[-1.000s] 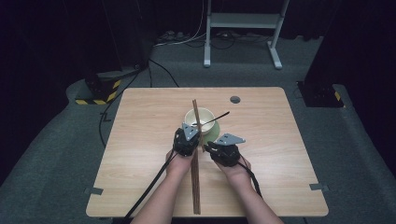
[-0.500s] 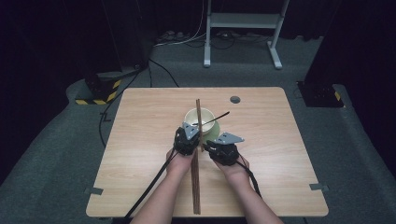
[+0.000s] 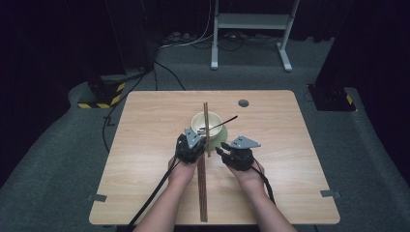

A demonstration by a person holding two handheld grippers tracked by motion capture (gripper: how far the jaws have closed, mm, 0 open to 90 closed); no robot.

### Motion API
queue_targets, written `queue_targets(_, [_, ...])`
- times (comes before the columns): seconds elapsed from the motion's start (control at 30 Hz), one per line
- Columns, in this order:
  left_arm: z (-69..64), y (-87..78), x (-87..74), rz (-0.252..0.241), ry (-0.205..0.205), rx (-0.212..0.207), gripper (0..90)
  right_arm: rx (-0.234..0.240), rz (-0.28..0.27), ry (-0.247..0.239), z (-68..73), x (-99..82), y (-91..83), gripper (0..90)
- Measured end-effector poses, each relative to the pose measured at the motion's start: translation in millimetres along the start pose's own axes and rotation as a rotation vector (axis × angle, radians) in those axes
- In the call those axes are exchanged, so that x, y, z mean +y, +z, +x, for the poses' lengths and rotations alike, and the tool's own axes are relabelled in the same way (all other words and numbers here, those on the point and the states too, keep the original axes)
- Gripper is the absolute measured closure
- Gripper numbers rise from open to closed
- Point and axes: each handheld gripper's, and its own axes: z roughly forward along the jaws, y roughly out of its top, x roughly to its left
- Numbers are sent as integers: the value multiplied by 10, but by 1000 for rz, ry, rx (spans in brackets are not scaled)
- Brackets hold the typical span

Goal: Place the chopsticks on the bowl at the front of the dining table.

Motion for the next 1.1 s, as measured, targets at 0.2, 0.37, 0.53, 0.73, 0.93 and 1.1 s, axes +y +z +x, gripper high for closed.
queue_targets(0.2, [-156,-289,-185,-32,42,-29,593,-34,-3,37,-144,-47,-72,658])
queue_targets(0.37, [-311,-379,-320,-22,97,-31,556,-42,-3,46,-176,-59,-87,656])
queue_targets(0.53, [-347,-346,-359,-5,110,-26,581,-42,7,48,-180,-74,-82,657])
queue_targets(0.73, [-361,-321,-384,7,114,-24,609,-42,2,51,-192,-76,-89,657])
queue_targets(0.93, [-347,-297,-384,4,109,-23,625,-43,-1,49,-191,-76,-93,657])
queue_targets(1.1, [-333,-279,-377,6,114,-26,633,-43,1,49,-190,-78,-90,657])
